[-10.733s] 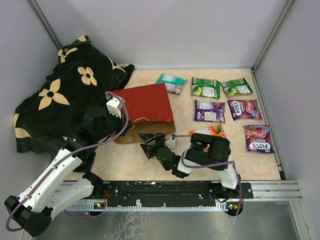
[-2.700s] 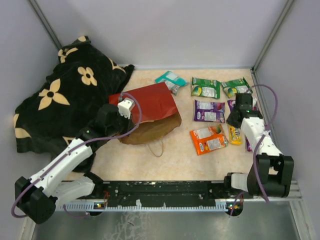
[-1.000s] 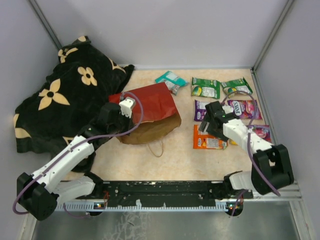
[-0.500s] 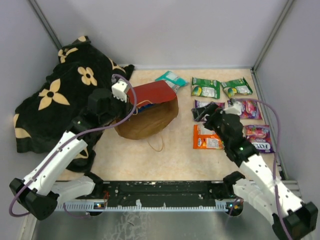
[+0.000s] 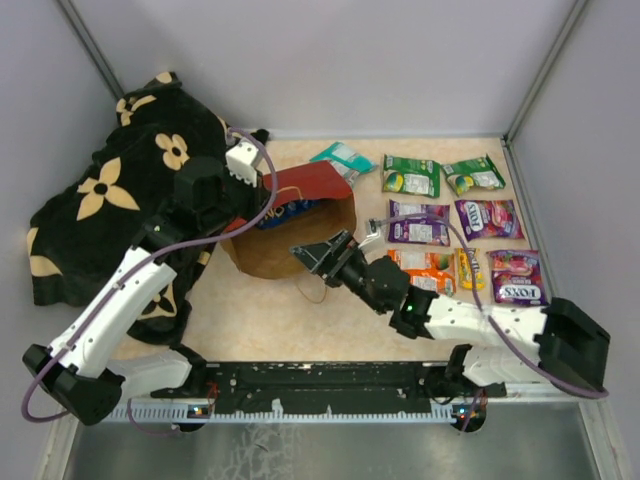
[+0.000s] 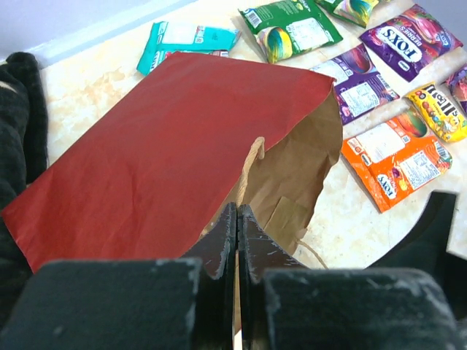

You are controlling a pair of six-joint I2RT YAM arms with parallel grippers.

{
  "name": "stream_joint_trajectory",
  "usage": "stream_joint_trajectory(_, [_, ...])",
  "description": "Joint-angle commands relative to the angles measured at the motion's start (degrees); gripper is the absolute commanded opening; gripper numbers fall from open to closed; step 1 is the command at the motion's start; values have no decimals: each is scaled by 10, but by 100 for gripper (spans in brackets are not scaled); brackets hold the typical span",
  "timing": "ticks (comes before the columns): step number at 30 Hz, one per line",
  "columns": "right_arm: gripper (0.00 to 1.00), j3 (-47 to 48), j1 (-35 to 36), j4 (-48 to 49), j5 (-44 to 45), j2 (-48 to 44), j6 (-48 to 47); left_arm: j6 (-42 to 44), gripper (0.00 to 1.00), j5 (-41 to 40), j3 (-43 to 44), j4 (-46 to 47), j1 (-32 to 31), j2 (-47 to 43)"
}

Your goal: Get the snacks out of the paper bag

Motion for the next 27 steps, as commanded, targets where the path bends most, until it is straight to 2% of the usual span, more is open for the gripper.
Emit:
stream_joint_trajectory(1, [92, -42, 13, 292, 117, 83, 104, 18, 0, 12, 43, 2, -2, 22])
stream_joint_trajectory(5, [88, -36, 10, 367, 177, 160, 111, 19, 0, 12, 51, 6, -5, 21])
stream_joint_trajectory(8, [84, 0, 0, 350, 190, 213, 123, 14, 0, 5, 40, 21, -8, 19])
stream_joint_trajectory(15, [80, 103, -53, 203, 154, 347, 249, 19, 0, -81, 17, 47, -49, 33])
stream_joint_trajectory(17, [83, 138, -59, 171, 149, 382, 266, 26, 0, -105, 16, 56, -67, 35])
stream_joint_trajectory(23, [96, 277, -69, -6, 140, 479, 310, 44, 0, -135, 37, 59, -112, 63])
stream_joint_trajectory(27, [95, 339, -75, -59, 124, 539, 334, 46, 0, -146, 39, 52, -134, 84])
